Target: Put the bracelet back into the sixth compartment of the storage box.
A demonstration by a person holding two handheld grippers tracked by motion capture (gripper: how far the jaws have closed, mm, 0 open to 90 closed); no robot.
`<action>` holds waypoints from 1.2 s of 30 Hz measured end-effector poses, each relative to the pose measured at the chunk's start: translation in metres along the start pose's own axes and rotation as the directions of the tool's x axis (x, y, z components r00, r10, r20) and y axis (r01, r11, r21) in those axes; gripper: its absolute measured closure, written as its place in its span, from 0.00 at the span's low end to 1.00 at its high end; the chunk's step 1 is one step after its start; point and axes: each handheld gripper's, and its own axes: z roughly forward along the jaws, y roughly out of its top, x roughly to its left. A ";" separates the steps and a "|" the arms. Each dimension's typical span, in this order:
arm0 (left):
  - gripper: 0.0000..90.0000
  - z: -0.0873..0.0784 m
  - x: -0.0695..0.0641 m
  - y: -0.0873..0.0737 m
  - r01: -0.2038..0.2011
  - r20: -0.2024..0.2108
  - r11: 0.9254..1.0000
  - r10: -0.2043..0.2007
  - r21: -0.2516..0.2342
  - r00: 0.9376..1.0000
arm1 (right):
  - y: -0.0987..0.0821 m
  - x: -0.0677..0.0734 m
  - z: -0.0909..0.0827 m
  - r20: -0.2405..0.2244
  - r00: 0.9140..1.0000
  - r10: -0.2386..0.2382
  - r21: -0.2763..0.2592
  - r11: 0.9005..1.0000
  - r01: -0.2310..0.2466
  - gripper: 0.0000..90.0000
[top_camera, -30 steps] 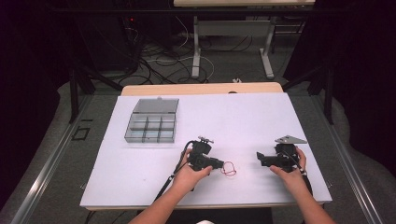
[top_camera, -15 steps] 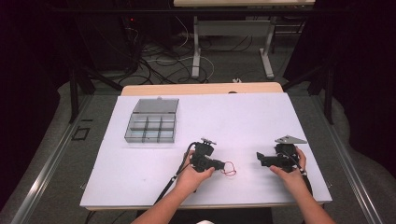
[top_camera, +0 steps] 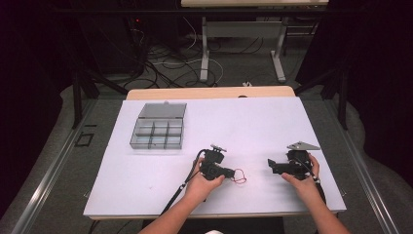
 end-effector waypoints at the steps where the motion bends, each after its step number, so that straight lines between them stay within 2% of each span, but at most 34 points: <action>1: 0.93 0.000 0.000 0.000 0.003 0.001 1.000 -0.003 -0.003 1.000 | 0.000 0.000 0.000 0.000 1.000 -0.001 0.001 1.000 0.001 0.02; 8: 0.97 0.000 0.000 0.000 0.002 -0.006 1.000 -0.002 0.000 1.000 | 0.000 0.000 0.000 0.000 1.000 -0.001 0.001 1.000 0.001 0.03; 10: 0.98 -0.001 0.001 0.000 -0.014 -0.006 1.000 0.014 0.008 1.000 | 0.000 0.000 0.000 0.000 1.000 0.000 0.001 1.000 0.000 0.03; 20: 1.00 -0.001 0.001 0.000 -0.010 -0.004 1.000 0.010 0.007 1.000 | 0.000 0.000 0.000 -0.004 1.000 0.001 0.001 1.000 -0.001 0.03; 22: 1.00 -0.001 0.000 0.000 0.004 -0.006 1.000 -0.004 0.001 1.000 | 0.000 0.001 0.000 -0.004 1.000 0.002 0.002 1.000 -0.002 0.03; 32: 1.00 -0.005 0.001 0.001 -0.010 -0.005 1.000 0.010 -0.009 1.000 | 0.000 0.001 0.000 -0.003 1.000 0.002 0.003 1.000 -0.002 0.03; 33: 1.00 -0.006 0.001 0.000 0.004 -0.007 1.000 -0.004 -0.011 1.000 | 0.000 0.001 0.000 -0.003 1.000 0.002 0.003 1.000 -0.002 0.03; 36: 1.00 -0.007 0.002 0.001 0.000 -0.011 1.000 0.000 -0.015 1.000 | 0.000 0.001 0.001 -0.006 1.000 0.002 0.003 1.000 -0.002 0.03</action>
